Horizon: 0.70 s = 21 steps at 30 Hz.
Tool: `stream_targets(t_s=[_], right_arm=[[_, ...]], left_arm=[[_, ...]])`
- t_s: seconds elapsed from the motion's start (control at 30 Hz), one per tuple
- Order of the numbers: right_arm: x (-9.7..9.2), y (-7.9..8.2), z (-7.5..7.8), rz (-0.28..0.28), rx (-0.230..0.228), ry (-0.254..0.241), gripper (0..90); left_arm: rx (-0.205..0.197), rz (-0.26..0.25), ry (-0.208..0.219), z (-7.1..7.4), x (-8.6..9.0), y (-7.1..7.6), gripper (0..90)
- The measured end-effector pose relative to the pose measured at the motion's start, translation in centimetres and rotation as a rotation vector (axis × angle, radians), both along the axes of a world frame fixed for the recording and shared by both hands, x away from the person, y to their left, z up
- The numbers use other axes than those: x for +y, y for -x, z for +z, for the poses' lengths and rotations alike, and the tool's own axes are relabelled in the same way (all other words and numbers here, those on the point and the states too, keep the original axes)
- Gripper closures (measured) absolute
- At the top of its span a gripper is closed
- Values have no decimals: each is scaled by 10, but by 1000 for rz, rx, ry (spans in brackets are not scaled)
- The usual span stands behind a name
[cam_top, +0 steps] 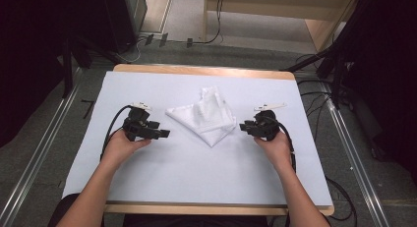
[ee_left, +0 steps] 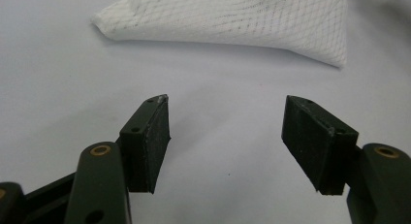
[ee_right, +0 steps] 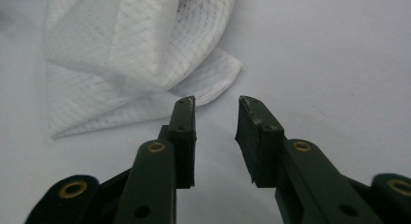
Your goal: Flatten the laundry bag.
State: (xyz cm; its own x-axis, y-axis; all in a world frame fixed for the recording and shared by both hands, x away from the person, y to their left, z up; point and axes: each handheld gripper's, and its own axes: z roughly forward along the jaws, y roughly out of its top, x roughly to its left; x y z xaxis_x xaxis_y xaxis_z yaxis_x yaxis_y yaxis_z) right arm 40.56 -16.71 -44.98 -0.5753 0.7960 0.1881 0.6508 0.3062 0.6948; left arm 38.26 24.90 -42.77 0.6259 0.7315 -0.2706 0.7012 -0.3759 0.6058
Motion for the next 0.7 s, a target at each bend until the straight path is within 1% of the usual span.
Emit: stream_targets(t_s=[0.07, 0.17, 0.23, 0.27, 0.33, 0.37, 0.47, 0.57, 0.63, 0.7], right_arm=[[1, -5, 0, -3, -1, 4, 801], [3, -9, 2, -6, 4, -9, 874], [4, -11, 2, 1, 3, -12, 900], [5, -13, 1, 3, 16, -21, 900], [6, -14, 1, 4, 21, -30, 900], [12, -18, -1, 19, 34, -24, 900], [19, -19, -6, 37, 40, 1, 900], [23, -19, -10, 54, 55, 26, 900], [25, -19, -12, 54, 70, 33, 900], [26, -19, -14, 64, 77, 22, 900]], left_arm=[[-1, -4, 7, 1, 0, 1, 352], [-5, -3, 6, 1, 1, 0, 352], [-2, -1, 2, 1, 2, 0, 352], [-1, 2, 0, 1, 3, 0, 352], [-1, 7, 0, 1, 3, 0, 352], [-2, 9, 1, 1, 4, 0, 352], [-9, 10, -2, 1, 5, 0, 352], [-5, 12, -6, 1, 6, 0, 352], [-4, 13, -6, 1, 6, 0, 352], [-4, 15, -5, 1, 6, 0, 352]])
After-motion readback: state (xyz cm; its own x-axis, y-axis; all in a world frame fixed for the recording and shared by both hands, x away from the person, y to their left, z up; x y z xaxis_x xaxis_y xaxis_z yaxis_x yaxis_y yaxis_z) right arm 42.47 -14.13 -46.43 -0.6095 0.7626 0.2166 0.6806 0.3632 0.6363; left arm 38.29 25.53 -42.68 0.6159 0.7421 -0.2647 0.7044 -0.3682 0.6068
